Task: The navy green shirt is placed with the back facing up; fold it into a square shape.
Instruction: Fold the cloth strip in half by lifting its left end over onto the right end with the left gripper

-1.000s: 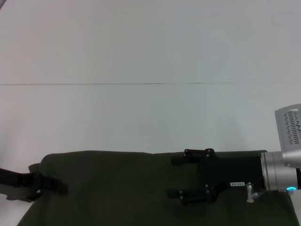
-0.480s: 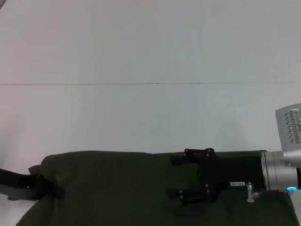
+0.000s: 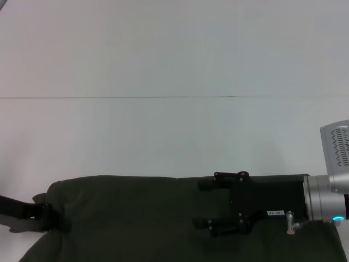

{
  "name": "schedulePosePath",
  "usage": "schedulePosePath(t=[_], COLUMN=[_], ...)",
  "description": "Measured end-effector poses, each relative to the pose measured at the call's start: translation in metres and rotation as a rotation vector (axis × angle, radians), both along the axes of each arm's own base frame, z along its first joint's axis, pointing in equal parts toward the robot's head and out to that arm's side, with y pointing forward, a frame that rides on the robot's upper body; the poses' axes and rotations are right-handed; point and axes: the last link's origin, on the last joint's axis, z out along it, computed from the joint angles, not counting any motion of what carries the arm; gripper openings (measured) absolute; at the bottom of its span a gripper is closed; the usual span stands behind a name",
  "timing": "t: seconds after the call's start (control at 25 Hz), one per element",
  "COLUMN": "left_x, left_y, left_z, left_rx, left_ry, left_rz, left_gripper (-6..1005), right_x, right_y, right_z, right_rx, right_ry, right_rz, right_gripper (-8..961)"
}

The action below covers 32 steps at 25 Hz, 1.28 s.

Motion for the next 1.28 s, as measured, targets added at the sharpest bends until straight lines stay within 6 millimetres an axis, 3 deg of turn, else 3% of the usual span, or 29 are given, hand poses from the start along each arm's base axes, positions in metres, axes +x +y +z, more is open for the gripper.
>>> schedulePosePath(t=[0.8, 1.28], left_x=[-0.002, -0.013], left_y=[0.001, 0.008], left_z=[0.013, 0.055], left_rx=[0.029, 0.090], left_ry=[0.000, 0.081], left_rz=[0.003, -0.005], left_gripper=[119, 120], right_x=[0.001, 0.002], right_y=[-0.001, -0.004], right_z=[0.002, -0.003], right_rx=[0.010, -0.018], right_ry=[0.015, -0.022], right_rz=[-0.008, 0.021], right_gripper=[867, 867])
